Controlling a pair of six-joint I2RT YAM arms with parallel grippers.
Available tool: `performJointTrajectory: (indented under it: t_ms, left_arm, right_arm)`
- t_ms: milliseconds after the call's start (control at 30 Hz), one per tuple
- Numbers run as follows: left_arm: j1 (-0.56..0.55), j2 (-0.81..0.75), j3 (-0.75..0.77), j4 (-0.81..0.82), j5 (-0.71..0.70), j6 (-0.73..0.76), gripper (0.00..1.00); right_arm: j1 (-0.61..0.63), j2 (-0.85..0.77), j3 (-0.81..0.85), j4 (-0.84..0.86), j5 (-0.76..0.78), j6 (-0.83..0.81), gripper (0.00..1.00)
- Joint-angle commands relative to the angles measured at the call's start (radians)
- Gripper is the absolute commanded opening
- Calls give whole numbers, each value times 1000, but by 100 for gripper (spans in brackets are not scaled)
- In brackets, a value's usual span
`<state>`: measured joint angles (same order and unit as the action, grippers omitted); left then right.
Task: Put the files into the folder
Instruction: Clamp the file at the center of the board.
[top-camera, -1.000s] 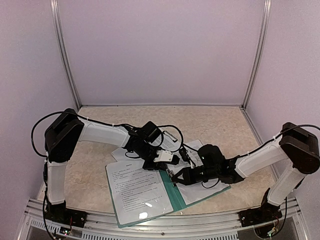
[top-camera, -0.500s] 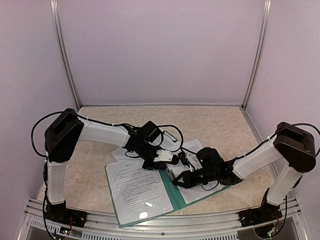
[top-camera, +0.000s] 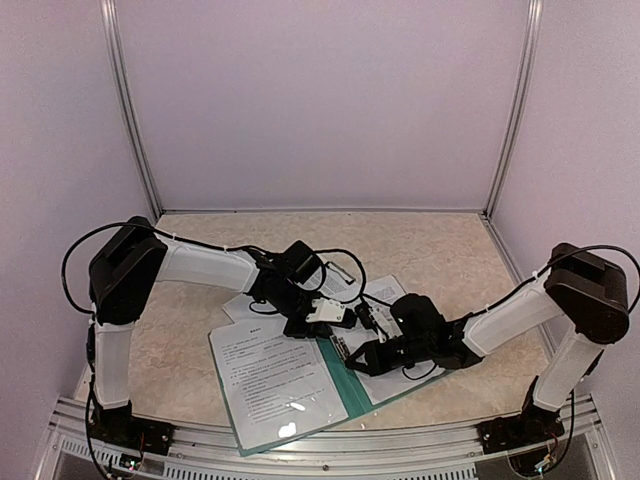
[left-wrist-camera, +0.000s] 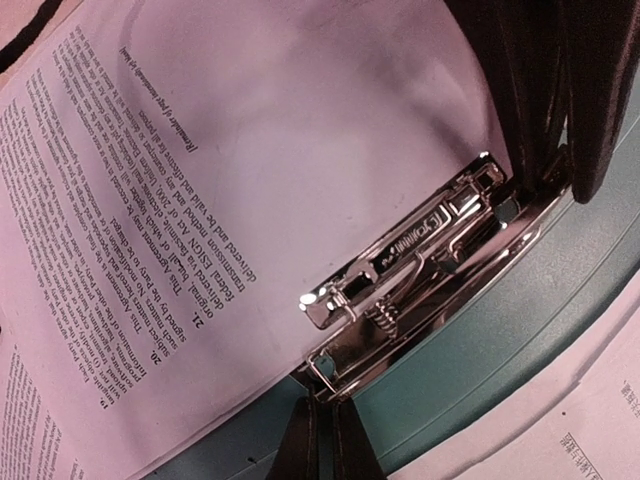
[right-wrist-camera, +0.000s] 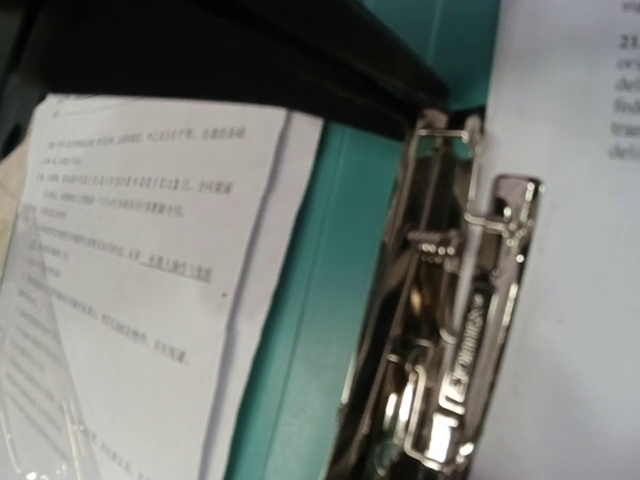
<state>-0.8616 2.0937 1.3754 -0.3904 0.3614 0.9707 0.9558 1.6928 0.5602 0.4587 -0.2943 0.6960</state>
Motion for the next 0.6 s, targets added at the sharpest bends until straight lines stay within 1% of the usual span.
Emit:
performJointTrajectory:
  t_ms: [0,567]
  left_arm:
    - [-20,83,-36,-90,-13,-29,0]
    - [-26,83,-42,-86,1,-27,0]
  right_arm:
    - [5,91,-3,-210,85,-42,0]
    - [6,139,3,-232,102,-59,0]
